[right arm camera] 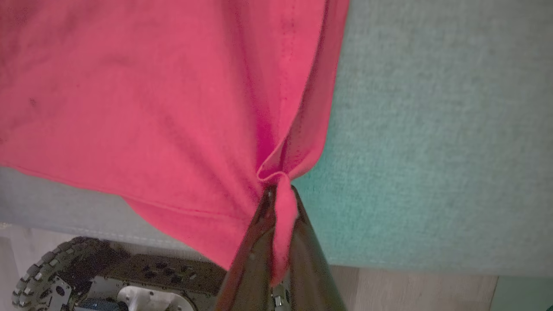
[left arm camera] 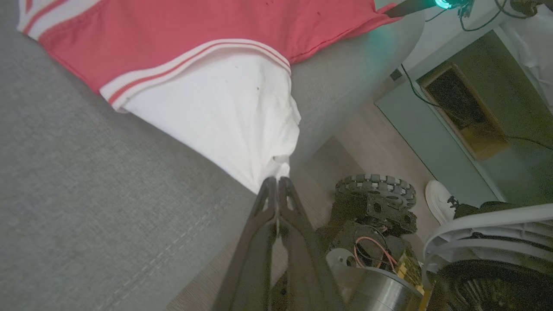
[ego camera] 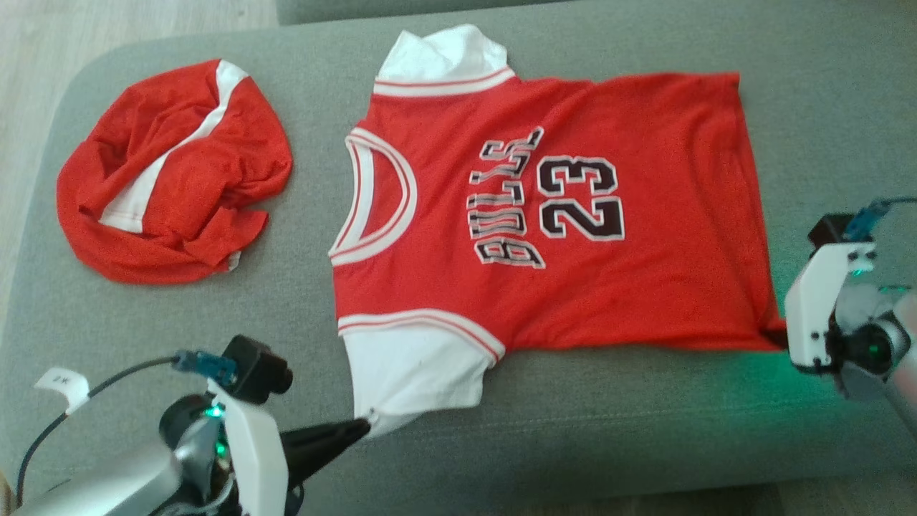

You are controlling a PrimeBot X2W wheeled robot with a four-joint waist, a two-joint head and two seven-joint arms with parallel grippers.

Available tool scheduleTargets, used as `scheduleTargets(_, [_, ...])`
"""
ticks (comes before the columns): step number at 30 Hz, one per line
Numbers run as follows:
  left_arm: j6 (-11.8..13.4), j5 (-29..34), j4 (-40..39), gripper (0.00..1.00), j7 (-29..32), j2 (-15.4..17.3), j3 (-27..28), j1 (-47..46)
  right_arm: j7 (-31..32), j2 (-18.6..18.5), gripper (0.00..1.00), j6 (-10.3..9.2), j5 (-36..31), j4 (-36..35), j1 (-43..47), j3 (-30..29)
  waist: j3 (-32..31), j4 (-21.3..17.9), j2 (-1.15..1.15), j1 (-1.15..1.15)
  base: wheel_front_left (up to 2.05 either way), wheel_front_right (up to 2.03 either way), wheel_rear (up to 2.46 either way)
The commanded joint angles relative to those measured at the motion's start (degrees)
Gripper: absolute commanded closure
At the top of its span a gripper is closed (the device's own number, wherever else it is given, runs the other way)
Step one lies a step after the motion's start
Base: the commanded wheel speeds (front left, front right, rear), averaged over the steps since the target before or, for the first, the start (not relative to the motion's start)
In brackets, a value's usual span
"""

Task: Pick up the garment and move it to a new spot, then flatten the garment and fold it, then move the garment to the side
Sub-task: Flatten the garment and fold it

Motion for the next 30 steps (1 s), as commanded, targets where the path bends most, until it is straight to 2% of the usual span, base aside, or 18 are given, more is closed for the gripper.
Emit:
scheduleTargets(1, [0.0,-1.1,-1.7,1.00,0.4,3.0,1.9,-2.2,1.1,-2.1,1.00,-0.01,0.7,-1.8,1.2,0.7,-0.5,-0.2,0.00,0.00,0.00,0.00,0.00])
scheduleTargets(7, [0.0,-5.4,-4.4,1.00,3.2,5.5,-0.2,-2.1,4.8,-4.1,1.00,-0.01,2.0,-5.0,3.0,2.5,-1.6,-0.7,0.00,0.00,0.00,0.00,0.00])
scheduleTargets(13, [0.0,-5.6,-5.8,1.00,0.3,6.3,1.5,-4.5,1.7,-4.8,1.00,-0.01,1.9,-6.3,1.8,0.9,-0.8,-1.2,0.00,0.00,0.00,0.00,0.00])
scheduleTargets(21, [0.0,-5.1,-5.3,1.00,-6.3,5.3,6.5,-9.8,-3.4,-3.6,1.00,-0.01,2.2,-6.2,-1.9,-2.3,1.7,-1.7,0.00,0.00,0.00,0.00,0.00])
scheduleTargets(30, [0.0,-2.5,0.2,1.00,-11.9,1.0,9.7,-15.5,-9.1,-1.5,1.00,-0.01,0.2,-5.4,-6.6,-3.5,5.6,-2.3,0.00,0.00,0.00,0.00,0.00])
